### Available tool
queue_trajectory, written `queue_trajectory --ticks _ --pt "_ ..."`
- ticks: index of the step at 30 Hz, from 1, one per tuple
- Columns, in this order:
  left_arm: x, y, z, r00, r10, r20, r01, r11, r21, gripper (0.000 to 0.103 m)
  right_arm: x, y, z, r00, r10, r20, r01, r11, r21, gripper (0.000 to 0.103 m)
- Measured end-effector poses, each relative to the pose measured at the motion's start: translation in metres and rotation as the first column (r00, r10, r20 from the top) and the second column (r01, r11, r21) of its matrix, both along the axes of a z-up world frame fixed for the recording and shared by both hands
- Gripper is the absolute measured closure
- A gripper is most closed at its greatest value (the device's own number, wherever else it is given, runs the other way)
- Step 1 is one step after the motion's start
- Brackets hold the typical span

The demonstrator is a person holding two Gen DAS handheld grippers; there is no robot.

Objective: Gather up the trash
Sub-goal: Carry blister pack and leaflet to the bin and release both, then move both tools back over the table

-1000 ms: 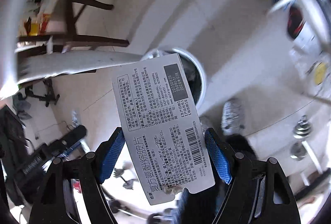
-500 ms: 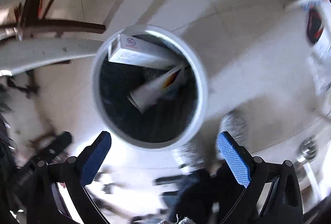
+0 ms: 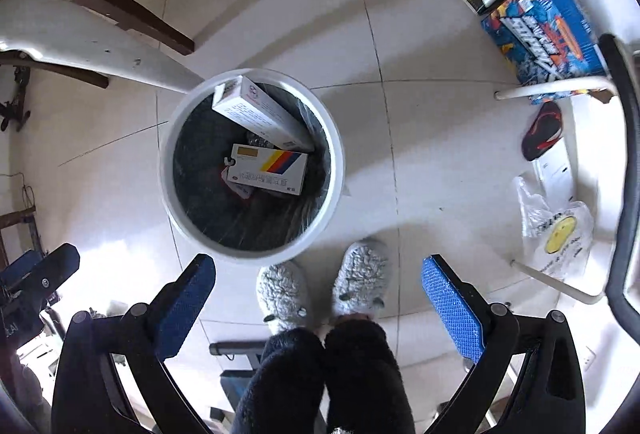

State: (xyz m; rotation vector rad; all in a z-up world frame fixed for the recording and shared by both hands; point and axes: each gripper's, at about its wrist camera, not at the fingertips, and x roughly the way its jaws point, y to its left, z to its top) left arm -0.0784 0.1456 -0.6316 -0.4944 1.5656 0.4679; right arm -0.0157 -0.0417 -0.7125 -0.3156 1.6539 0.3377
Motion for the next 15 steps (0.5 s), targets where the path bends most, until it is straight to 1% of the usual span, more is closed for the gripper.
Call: queue_trajectory --ticks 5,10,12,14,15 --pt "-0.011 -0.013 0.053 1.000 -0.020 0.022 0.021 1.000 -0.003 0.000 -0.008 -0.005 0.059 1.000 0.015 0.026 -0.016 1.000 0.009 0.000" --pt "-0.024 -0.026 0.115 0.998 -0.047 0.045 0.047 0.999 -0.003 0.000 -0.019 -0.006 0.134 0.998 0.034 0.056 -0.036 0.999 0.034 0.000" --pt "-0.028 -0.031 0.136 0.997 -0.053 0.055 0.053 0.999 -0.007 0.000 -0.024 -0.007 0.169 0.997 0.036 0.065 -0.039 0.998 0.044 0.000" --pt "-0.033 -0.035 0.158 0.996 -0.059 0.061 0.060 0.998 -0.008 0.000 -0.029 -0.008 0.196 0.997 0.033 0.071 -0.037 0.998 0.053 0.000" --pt "-0.035 -0.037 0.169 0.996 -0.061 0.068 0.062 0.998 -0.009 0.000 -0.032 -0.009 0.216 0.996 0.034 0.077 -0.038 0.998 0.056 0.000"
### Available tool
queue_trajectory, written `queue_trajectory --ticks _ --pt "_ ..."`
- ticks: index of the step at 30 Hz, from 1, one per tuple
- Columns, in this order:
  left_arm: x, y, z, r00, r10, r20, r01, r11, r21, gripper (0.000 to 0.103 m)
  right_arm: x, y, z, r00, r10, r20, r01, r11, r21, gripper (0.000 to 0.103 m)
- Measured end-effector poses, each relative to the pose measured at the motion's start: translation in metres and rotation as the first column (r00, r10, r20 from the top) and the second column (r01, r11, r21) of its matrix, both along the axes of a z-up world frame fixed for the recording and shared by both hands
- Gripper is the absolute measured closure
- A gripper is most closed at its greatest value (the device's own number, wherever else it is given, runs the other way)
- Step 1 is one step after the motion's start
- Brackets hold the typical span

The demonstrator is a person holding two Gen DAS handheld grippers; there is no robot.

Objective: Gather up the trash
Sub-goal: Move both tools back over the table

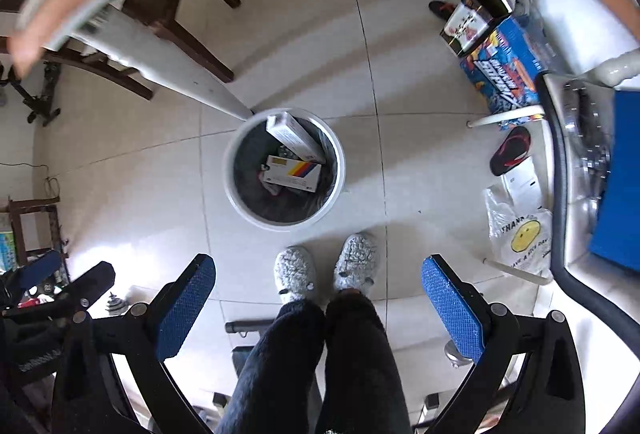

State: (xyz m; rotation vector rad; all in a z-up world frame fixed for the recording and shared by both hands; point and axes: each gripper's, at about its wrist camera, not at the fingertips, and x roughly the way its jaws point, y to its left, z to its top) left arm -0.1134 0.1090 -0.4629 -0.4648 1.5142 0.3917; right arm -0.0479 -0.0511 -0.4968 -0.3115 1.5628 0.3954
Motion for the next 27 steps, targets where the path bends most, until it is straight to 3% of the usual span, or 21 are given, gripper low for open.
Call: queue_trajectory --ticks 7,12,19,23,27 --pt "-0.020 0.004 0.079 0.998 0.019 0.058 -0.019 1.000 -0.013 0.000 -0.018 -0.006 0.104 1.000 -0.020 0.014 0.019 0.999 0.046 0.000" --pt "-0.012 0.009 0.149 0.988 0.006 0.152 -0.014 0.999 0.051 0.000 -0.020 -0.006 0.177 0.999 -0.036 0.016 0.033 0.991 0.126 0.000" --pt "0.062 0.031 0.233 0.948 -0.040 0.316 -0.025 0.980 0.197 0.000 0.025 -0.005 0.281 0.986 -0.110 0.123 0.078 0.967 0.241 0.000" --pt "0.123 0.041 0.249 0.938 -0.057 0.343 -0.029 0.970 0.241 0.000 0.076 -0.006 0.316 0.970 -0.160 0.182 0.104 0.954 0.281 0.000" --pt "0.196 0.040 0.253 0.940 -0.058 0.337 -0.024 0.971 0.236 0.000 0.142 -0.017 0.325 0.957 -0.213 0.198 0.148 0.942 0.300 0.000"
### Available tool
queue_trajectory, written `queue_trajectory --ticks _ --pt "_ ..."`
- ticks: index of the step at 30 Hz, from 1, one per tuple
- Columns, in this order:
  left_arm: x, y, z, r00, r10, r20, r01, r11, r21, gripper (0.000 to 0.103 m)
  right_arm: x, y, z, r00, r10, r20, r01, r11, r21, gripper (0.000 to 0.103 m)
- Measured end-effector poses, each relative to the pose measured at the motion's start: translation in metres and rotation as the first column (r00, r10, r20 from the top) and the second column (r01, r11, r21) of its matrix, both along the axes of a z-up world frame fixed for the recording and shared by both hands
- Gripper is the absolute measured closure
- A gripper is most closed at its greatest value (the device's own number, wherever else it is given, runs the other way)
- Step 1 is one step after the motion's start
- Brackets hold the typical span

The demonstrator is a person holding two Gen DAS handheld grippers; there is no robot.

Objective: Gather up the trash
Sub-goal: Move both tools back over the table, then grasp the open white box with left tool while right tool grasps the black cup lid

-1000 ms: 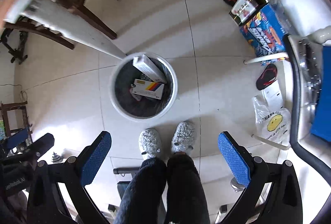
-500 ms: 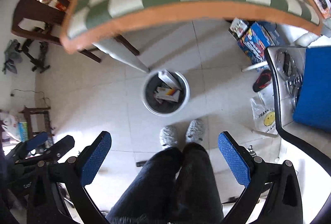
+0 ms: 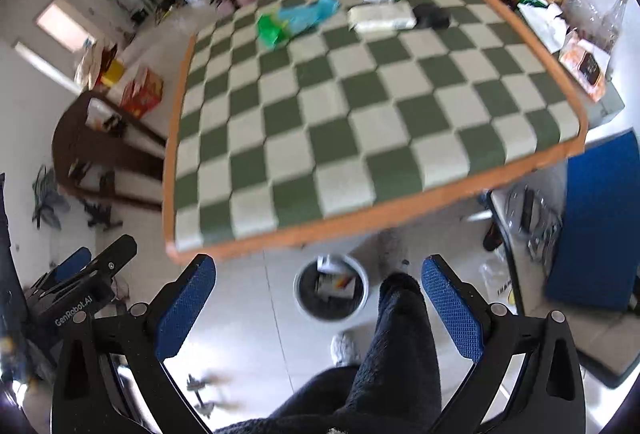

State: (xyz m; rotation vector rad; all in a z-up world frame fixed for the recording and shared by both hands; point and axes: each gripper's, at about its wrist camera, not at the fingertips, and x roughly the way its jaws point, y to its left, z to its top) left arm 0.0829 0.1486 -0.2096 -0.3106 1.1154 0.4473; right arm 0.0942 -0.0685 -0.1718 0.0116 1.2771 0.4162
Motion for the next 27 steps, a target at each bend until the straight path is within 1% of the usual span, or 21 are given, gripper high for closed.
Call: queue_trajectory --ticks 1,3,4,5,7,8,9,10,11,12,13,14,15,16,17,20,22,23,24,26,27 --pt "0.017 -0.003 0.000 1.000 -0.001 -0.004 0.001 1.000 -0.002 0.000 0.018 -0.005 -0.001 1.000 -0.014 0.001 0.014 1.000 0.003 0.000" --pt "0.065 -0.008 -0.003 1.000 -0.006 -0.022 0.006 1.000 -0.008 0.000 0.071 -0.017 -0.007 0.999 -0.053 -0.009 0.053 0.998 0.019 0.000" --pt "0.081 -0.008 -0.003 0.999 -0.003 -0.036 0.002 1.000 -0.012 0.000 0.088 -0.022 -0.010 0.998 -0.065 -0.014 0.065 0.998 0.023 0.000" --pt "0.109 -0.011 -0.008 0.998 -0.004 -0.056 0.002 1.000 -0.030 0.000 0.122 -0.029 -0.016 0.996 -0.086 -0.025 0.087 0.996 0.022 0.000" --pt "0.153 -0.018 -0.019 0.996 -0.013 -0.086 0.009 0.998 -0.055 0.000 0.177 -0.043 -0.030 0.990 -0.133 -0.056 0.134 0.991 0.015 0.000" --pt "0.184 -0.022 -0.027 0.993 -0.013 -0.115 0.007 0.998 -0.060 0.000 0.206 -0.049 -0.038 0.986 -0.154 -0.068 0.156 0.988 0.018 0.000" --pt "0.205 -0.025 -0.034 0.991 -0.016 -0.134 0.007 0.998 -0.064 0.000 0.235 -0.054 -0.046 0.983 -0.170 -0.071 0.171 0.985 0.011 0.000" --pt "0.227 -0.027 -0.041 0.988 -0.017 -0.153 0.006 0.997 -0.071 0.000 0.256 -0.055 -0.055 0.981 -0.182 -0.071 0.182 0.983 -0.002 0.001" --pt "0.253 -0.030 -0.049 0.984 -0.014 -0.175 0.001 0.997 -0.072 0.000 0.291 -0.060 -0.067 0.974 -0.210 -0.081 0.209 0.978 -0.022 0.002" --pt "0.271 -0.031 -0.054 0.982 -0.014 -0.187 0.001 0.998 -0.070 0.000 0.319 -0.065 -0.078 0.968 -0.231 -0.100 0.230 0.973 -0.027 0.002" --pt "0.289 -0.032 -0.059 0.980 -0.018 -0.198 0.005 0.998 -0.066 0.000 0.338 -0.068 -0.086 0.964 -0.243 -0.112 0.241 0.970 -0.031 0.002" --pt "0.312 -0.034 -0.065 0.978 -0.026 -0.209 0.016 0.998 -0.053 0.000 0.370 -0.069 -0.100 0.957 -0.260 -0.126 0.257 0.965 -0.044 0.002" --pt "0.326 -0.035 -0.068 0.977 -0.036 -0.212 0.027 0.999 -0.043 0.000 0.390 -0.069 -0.108 0.954 -0.269 -0.129 0.265 0.963 -0.050 0.002" --pt "0.342 -0.037 -0.070 0.974 -0.049 -0.220 0.044 0.999 -0.025 0.000 0.415 -0.067 -0.120 0.953 -0.270 -0.135 0.263 0.963 -0.064 0.003" --pt "0.360 -0.039 -0.073 0.971 -0.067 -0.231 0.071 0.997 0.009 0.000 0.436 -0.063 -0.132 0.951 -0.273 -0.144 0.263 0.961 -0.085 0.003" --pt "0.400 -0.040 -0.077 0.960 -0.116 -0.254 0.143 0.986 0.088 0.000 0.487 -0.055 -0.165 0.938 -0.294 -0.181 0.278 0.954 -0.112 0.003" --pt "0.419 -0.040 -0.078 0.954 -0.142 -0.263 0.179 0.976 0.123 0.000 0.511 -0.046 -0.184 0.933 -0.303 -0.196 0.281 0.951 -0.132 0.003" --pt "0.429 -0.039 -0.077 0.951 -0.156 -0.267 0.198 0.970 0.139 0.000 0.521 -0.041 -0.193 0.930 -0.306 -0.203 0.279 0.948 -0.151 0.004" --pt "0.439 -0.040 -0.076 0.947 -0.172 -0.270 0.217 0.965 0.147 0.000 0.528 -0.036 -0.201 0.928 -0.305 -0.213 0.274 0.948 -0.162 0.009" --pt "0.458 -0.041 -0.072 0.942 -0.213 -0.261 0.255 0.957 0.139 0.000 0.538 -0.028 -0.214 0.930 -0.289 -0.230 0.248 0.950 -0.190 0.019" --pt "0.466 -0.044 -0.070 0.939 -0.231 -0.255 0.271 0.953 0.133 0.000 0.540 -0.025 -0.215 0.935 -0.273 -0.225 0.242 0.958 -0.153 0.021"
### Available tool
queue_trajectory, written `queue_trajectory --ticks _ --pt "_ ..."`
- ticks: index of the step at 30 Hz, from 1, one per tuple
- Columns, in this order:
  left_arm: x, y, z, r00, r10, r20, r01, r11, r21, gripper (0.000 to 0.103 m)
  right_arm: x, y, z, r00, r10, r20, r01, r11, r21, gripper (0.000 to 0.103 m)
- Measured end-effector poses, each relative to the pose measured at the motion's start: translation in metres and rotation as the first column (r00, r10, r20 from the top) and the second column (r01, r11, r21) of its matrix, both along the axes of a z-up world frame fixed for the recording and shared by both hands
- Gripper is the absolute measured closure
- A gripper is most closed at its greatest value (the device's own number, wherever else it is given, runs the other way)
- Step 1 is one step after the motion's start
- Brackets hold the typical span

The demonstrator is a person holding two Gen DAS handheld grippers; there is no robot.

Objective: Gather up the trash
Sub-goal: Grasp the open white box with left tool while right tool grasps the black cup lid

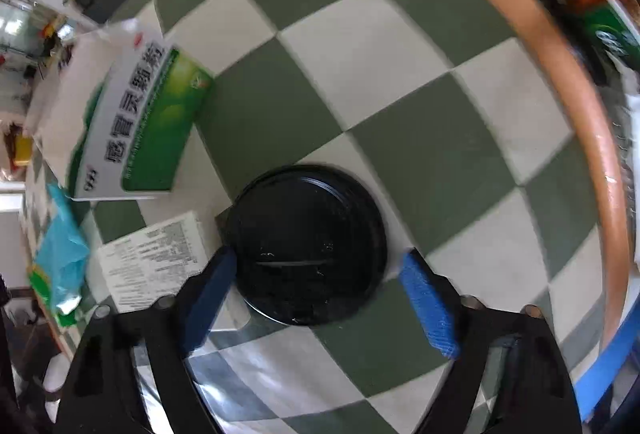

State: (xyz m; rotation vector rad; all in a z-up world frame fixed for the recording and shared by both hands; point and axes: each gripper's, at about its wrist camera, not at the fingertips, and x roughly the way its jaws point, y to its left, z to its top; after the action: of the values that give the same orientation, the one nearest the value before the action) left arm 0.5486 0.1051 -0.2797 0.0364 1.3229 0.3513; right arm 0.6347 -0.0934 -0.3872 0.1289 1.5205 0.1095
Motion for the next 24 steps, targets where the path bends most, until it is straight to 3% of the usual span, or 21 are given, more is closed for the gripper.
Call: queue_trajectory --ticks 1,5,7,10,12,13,16,17,20,22,24 --pt "0.009 -0.003 0.003 1.000 -0.027 0.011 0.027 0.999 -0.020 0.000 0.001 0.002 0.001 1.000 0.014 0.009 -0.014 1.000 -0.011 0.023" --pt "0.051 -0.019 0.007 0.991 -0.135 0.019 0.137 0.982 -0.128 0.000 0.008 -0.010 0.010 0.998 0.030 0.052 -0.026 0.997 -0.074 0.058" --pt "0.071 -0.029 0.002 0.981 -0.194 0.001 0.192 0.969 -0.158 0.000 0.017 -0.030 0.012 0.999 -0.015 0.042 0.018 0.997 -0.075 0.057" --pt "0.099 -0.050 -0.016 0.953 -0.300 -0.050 0.287 0.941 -0.180 0.000 0.031 -0.054 0.010 0.997 -0.076 -0.003 0.075 0.996 -0.053 0.051" --pt "0.110 -0.058 -0.028 0.936 -0.343 -0.084 0.319 0.924 -0.211 0.000 0.037 -0.067 0.009 0.992 -0.124 -0.029 0.124 0.992 0.004 0.036" --pt "0.114 -0.062 -0.034 0.927 -0.360 -0.102 0.331 0.916 -0.226 0.000 0.038 -0.071 0.010 0.989 -0.141 -0.034 0.142 0.989 0.025 0.034" --pt "0.125 -0.069 -0.051 0.912 -0.384 -0.144 0.347 0.910 -0.230 0.001 0.038 -0.074 0.012 0.986 -0.162 -0.035 0.164 0.985 0.062 0.028" --pt "0.128 -0.068 -0.057 0.916 -0.371 -0.153 0.332 0.915 -0.227 0.001 0.037 -0.071 0.011 0.986 -0.163 -0.038 0.165 0.983 0.085 0.023" --pt "0.129 -0.058 -0.061 0.937 -0.320 -0.136 0.278 0.925 -0.260 0.024 0.029 -0.059 0.007 0.988 -0.148 -0.047 0.152 0.983 0.107 0.019" --pt "0.126 -0.048 -0.058 0.955 -0.271 -0.119 0.232 0.935 -0.268 0.025 0.029 -0.048 0.003 0.990 -0.129 -0.052 0.134 0.985 0.111 0.016" --pt "0.119 -0.039 -0.055 0.966 -0.233 -0.110 0.203 0.952 -0.230 0.025 0.029 -0.034 -0.002 0.993 -0.109 -0.047 0.113 0.989 0.095 0.014"
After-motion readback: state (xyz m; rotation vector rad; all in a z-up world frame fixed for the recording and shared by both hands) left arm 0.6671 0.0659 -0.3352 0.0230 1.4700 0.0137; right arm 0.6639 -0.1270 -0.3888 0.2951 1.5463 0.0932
